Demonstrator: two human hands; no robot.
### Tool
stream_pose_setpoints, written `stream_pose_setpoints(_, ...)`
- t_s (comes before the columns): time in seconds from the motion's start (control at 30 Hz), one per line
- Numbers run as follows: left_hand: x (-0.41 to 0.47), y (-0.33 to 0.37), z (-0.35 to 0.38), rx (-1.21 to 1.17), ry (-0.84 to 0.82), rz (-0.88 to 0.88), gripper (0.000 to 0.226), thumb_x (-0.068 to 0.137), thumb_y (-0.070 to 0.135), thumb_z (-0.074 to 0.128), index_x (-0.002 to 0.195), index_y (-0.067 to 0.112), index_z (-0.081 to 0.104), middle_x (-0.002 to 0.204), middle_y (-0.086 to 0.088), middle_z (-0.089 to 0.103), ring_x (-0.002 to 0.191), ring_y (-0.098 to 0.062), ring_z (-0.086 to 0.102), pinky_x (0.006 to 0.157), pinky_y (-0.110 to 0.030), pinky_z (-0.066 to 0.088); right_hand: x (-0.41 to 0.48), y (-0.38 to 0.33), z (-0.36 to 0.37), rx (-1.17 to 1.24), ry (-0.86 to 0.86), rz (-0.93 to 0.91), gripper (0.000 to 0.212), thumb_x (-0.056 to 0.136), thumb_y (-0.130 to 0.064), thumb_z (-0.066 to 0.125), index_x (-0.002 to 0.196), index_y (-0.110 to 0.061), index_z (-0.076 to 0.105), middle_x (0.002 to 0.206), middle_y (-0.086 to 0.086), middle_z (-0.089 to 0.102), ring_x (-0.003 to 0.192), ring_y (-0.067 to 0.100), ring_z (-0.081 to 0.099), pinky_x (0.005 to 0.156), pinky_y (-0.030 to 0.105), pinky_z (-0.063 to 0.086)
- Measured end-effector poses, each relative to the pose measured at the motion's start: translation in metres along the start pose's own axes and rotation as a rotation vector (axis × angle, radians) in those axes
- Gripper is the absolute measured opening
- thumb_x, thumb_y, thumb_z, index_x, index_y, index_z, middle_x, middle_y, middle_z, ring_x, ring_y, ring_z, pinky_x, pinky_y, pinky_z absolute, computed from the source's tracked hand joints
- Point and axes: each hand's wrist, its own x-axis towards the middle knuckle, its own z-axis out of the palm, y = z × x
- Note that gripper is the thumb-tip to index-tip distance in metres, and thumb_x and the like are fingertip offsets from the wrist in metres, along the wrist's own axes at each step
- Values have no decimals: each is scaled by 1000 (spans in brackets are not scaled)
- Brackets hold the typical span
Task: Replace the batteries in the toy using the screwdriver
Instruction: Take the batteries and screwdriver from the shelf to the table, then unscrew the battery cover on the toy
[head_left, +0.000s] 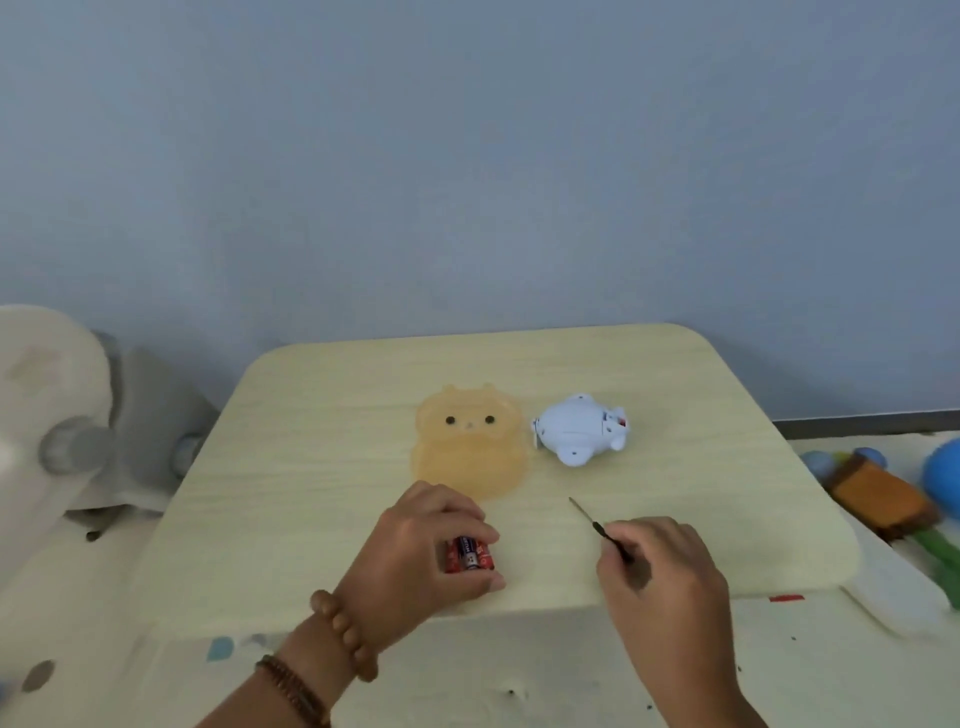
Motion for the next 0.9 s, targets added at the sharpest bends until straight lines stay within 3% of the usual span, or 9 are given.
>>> stream_pose_setpoints(0.17,-1,-9,8,19,-8,54,39,73,59,77,103,35,76,110,22,62,109,-1,53,92,-19,48,6,8,7,-41,-32,-49,21,69,5,83,79,-11,73,73,-2,64,71,26,56,67,27,41)
stream_pose_setpoints(0.27,2,-11,9,67,-31,114,42,77,65,71,105,34,75,113,18,61,108,-2,52,90,-21,49,5,11,10,-44,2,-119,5,81,-5,70,78,-8,72,74,0,63,72,27,55,68,27,41)
stream_pose_setpoints(0.43,11,-12,6,162,-62,236,44,80,65,70,102,28,74,111,6,64,102,-10,58,83,-27,52,9,18,17,-39,94,-217,26,85,-20,58,70,-6,73,72,6,67,72,25,52,68,25,43)
stream_pose_setpoints(0.57,8,-18,9,187,-48,261,43,81,64,71,103,27,74,114,3,67,102,-13,61,80,-29,53,15,17,17,-43,55,-207,26,83,-21,58,66,-8,74,69,6,69,72,24,50,65,24,42)
stream_pose_setpoints(0.73,14,-20,9,253,-52,305,42,81,62,71,102,25,75,114,-1,70,101,-16,63,79,-28,51,22,19,14,-100,-26,-230,25,79,-23,59,63,-11,74,68,4,69,57,31,62,59,27,40)
stream_pose_setpoints(0.9,15,-19,6,261,-66,308,39,84,63,68,97,27,75,109,-1,70,97,-15,63,73,-28,51,29,18,10,-133,-113,-236,25,78,-27,57,62,-16,73,65,1,67,68,17,52,59,26,40)
